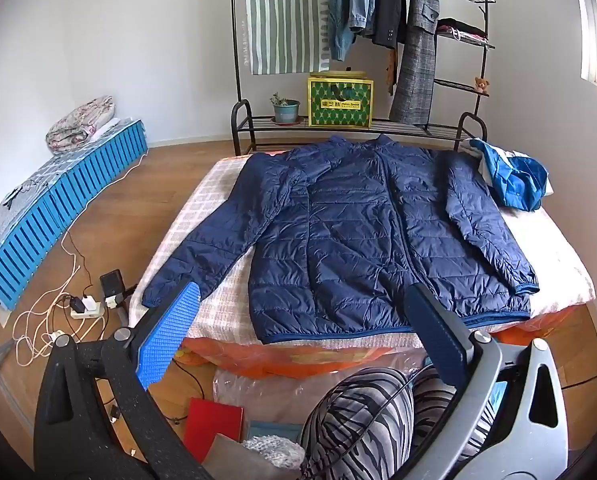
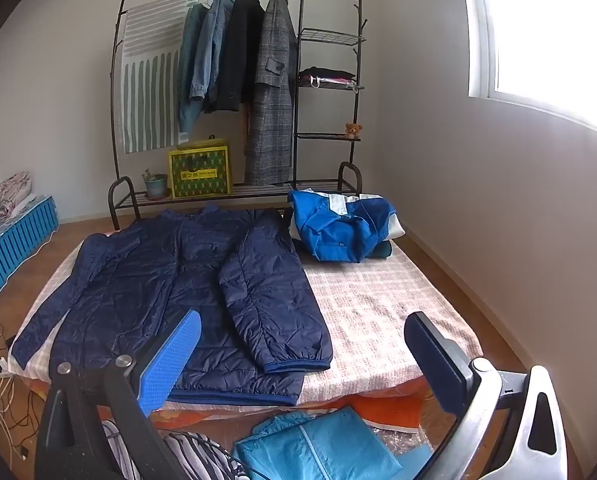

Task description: Fold large clothes

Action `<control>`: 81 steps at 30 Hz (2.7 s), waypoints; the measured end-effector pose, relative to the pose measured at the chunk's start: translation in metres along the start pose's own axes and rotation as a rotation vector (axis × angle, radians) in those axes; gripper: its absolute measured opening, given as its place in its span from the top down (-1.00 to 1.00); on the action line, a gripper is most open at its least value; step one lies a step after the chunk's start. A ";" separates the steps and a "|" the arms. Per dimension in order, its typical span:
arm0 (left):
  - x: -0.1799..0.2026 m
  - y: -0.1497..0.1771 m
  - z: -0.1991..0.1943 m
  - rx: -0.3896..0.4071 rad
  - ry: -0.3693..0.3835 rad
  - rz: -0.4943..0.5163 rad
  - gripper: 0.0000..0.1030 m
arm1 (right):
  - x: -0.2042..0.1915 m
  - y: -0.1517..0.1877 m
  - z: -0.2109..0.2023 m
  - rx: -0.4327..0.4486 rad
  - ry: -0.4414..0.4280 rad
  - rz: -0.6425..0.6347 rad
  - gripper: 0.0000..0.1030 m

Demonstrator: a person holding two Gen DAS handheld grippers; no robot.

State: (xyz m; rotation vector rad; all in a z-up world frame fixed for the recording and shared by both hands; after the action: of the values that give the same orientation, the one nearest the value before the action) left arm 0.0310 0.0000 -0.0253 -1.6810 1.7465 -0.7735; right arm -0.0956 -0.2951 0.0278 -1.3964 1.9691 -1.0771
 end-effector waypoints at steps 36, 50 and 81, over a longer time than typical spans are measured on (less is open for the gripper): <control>-0.006 -0.016 -0.019 0.059 -0.015 0.004 -1.00 | -0.006 -0.005 -0.008 0.017 0.015 -0.016 -0.99; -0.010 -0.019 -0.021 0.061 -0.017 0.002 -1.00 | -0.011 -0.006 -0.008 0.021 0.016 -0.021 -1.00; -0.012 -0.019 -0.022 0.065 -0.020 -0.002 -1.00 | -0.035 -0.011 -0.003 0.020 0.001 -0.044 -0.99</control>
State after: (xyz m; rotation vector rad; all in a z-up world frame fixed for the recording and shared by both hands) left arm 0.0274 0.0119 0.0040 -1.6423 1.6883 -0.8036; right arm -0.0798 -0.2630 0.0367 -1.4341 1.9315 -1.1149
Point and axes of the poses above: each gripper's, at about its wrist camera, not at the fingertips, and z roughly the way its jaws point, x to its right, y to its underside, the point moved 4 cm from there along z, roughly the way its jaws point, and after that the axes turned 2 degrees about -x, right-handed, at the moved point
